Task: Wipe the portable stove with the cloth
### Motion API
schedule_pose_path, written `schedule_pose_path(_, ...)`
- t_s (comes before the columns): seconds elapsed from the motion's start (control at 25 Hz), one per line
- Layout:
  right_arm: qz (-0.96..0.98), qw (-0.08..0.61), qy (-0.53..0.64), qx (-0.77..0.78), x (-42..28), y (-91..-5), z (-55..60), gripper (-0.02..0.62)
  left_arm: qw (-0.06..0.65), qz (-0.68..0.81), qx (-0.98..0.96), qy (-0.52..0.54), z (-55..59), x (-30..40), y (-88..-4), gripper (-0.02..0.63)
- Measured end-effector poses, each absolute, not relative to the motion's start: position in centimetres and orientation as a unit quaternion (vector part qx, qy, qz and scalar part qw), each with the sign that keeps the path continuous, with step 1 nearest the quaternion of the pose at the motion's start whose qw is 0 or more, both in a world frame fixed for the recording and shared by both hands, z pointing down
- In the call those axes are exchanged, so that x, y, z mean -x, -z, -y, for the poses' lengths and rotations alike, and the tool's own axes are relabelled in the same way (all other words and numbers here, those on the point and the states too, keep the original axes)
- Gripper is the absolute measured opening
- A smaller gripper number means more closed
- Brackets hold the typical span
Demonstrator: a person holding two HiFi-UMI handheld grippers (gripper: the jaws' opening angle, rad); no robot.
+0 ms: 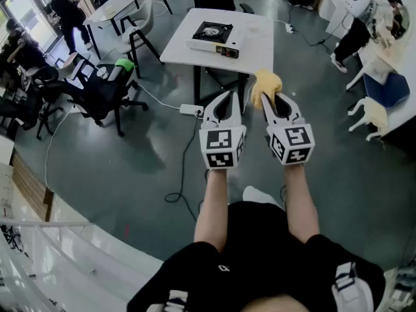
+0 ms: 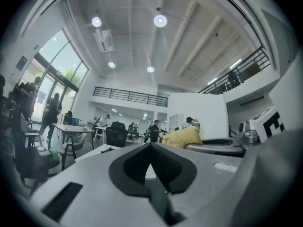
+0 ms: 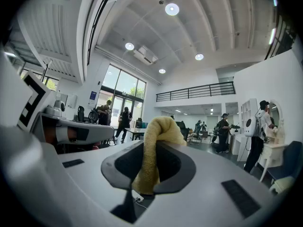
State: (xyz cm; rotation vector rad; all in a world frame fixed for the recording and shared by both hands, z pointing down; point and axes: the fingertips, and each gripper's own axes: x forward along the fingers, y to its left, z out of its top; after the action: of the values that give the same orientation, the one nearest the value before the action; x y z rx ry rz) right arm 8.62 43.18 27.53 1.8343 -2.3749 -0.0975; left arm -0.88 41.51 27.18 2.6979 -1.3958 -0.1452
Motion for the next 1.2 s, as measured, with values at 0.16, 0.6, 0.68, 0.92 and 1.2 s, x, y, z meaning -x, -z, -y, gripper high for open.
schedule_pose_path(0.16,0.79,0.064,0.045,-0.609,-8.4,-26.7,-43.0,0.049,0.05,0.459,-0.886,0.046,-41.3,1.3,-26.4,-0.008)
schedule_pose_path(0.6,0.783,0.045,0.045,-0.619,-9.1,-25.9,-42.0,0.049,0.04,0.453,-0.889,0.049,-39.6,1.8,-25.8,-0.008)
schedule_pose_path(0.68,0.78,0.044,0.044,-0.623,-9.7,-25.7,-41.5,0.049,0.037,0.449,-0.891,0.049,-39.1,1.6,-25.4,-0.008)
schedule_pose_path(0.92,0.775,0.028,0.046,-0.63,-11.4,-24.8,-39.3,0.049,0.018,0.425,-0.904,0.042,-37.4,0.4,-24.9,-0.008)
schedule_pose_path(1.2,0.769,0.0,0.042,-0.637,-14.5,-25.3,-33.2,0.049,-0.004,0.446,-0.894,0.036,-31.0,1.6,-24.5,-0.008)
